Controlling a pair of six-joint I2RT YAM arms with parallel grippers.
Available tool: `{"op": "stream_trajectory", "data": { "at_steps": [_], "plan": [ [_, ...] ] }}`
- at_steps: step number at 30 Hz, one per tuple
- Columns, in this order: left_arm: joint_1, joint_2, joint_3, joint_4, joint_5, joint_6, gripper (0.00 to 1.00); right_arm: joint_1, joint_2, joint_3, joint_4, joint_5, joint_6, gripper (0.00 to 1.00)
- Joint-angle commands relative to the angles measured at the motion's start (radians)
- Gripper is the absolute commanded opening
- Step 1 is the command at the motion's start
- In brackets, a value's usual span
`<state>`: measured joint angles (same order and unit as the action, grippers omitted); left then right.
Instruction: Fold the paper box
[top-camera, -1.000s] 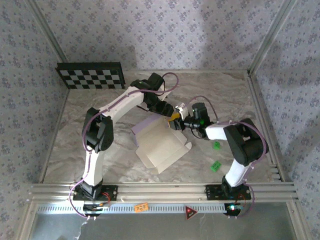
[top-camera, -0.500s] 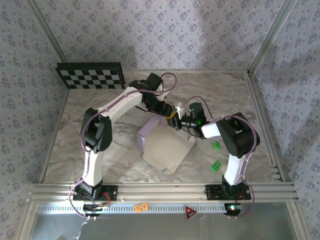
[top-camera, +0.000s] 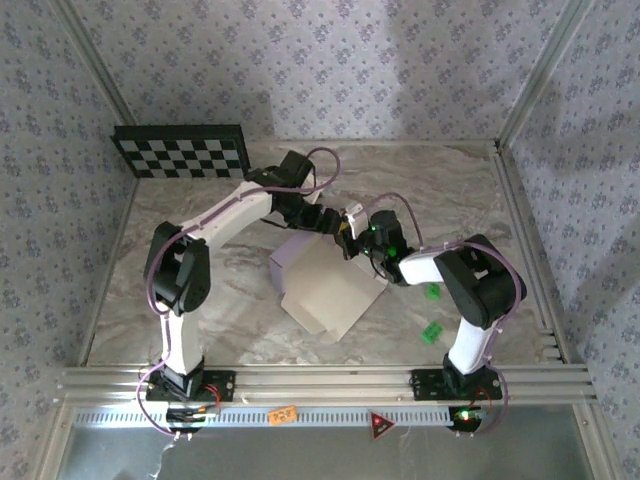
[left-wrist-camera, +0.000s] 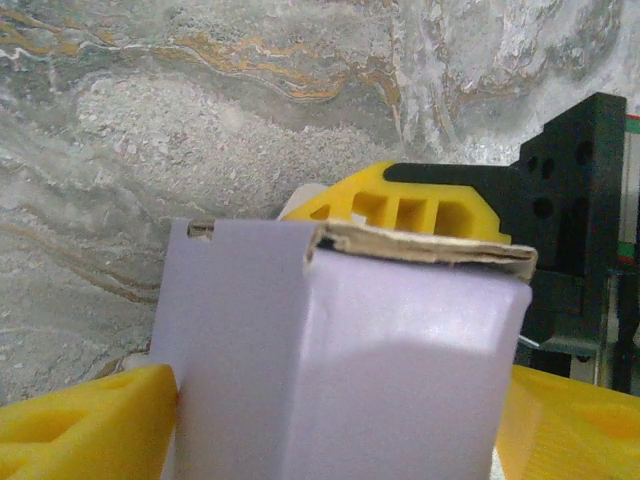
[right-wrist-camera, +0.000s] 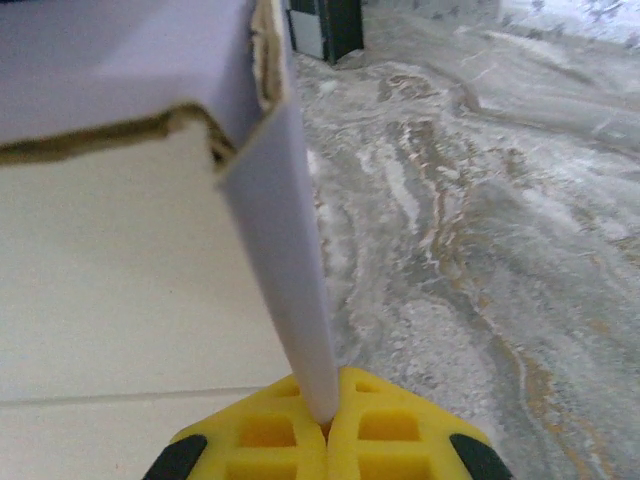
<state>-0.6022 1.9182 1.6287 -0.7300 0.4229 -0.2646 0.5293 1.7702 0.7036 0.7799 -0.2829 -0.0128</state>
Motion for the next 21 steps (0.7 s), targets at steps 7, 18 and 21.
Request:
{"op": "stream_trajectory", "data": {
  "at_steps": [7,18,21],
  "plan": [
    [-0.018,-0.181,-0.138,0.135,0.154,-0.09,0.86,0.065,0.018,-0.013,-0.072,0.252,0.025,0.0],
    [0.099,-0.343,-0.27,0.142,0.12,-0.07,0.91,0.067,0.023,-0.07,-0.042,0.154,0.003,0.0],
    [0.11,-0.355,-0.286,0.099,0.067,-0.036,0.88,0.069,0.018,-0.078,-0.039,0.12,-0.025,0.0]
  ]
}}
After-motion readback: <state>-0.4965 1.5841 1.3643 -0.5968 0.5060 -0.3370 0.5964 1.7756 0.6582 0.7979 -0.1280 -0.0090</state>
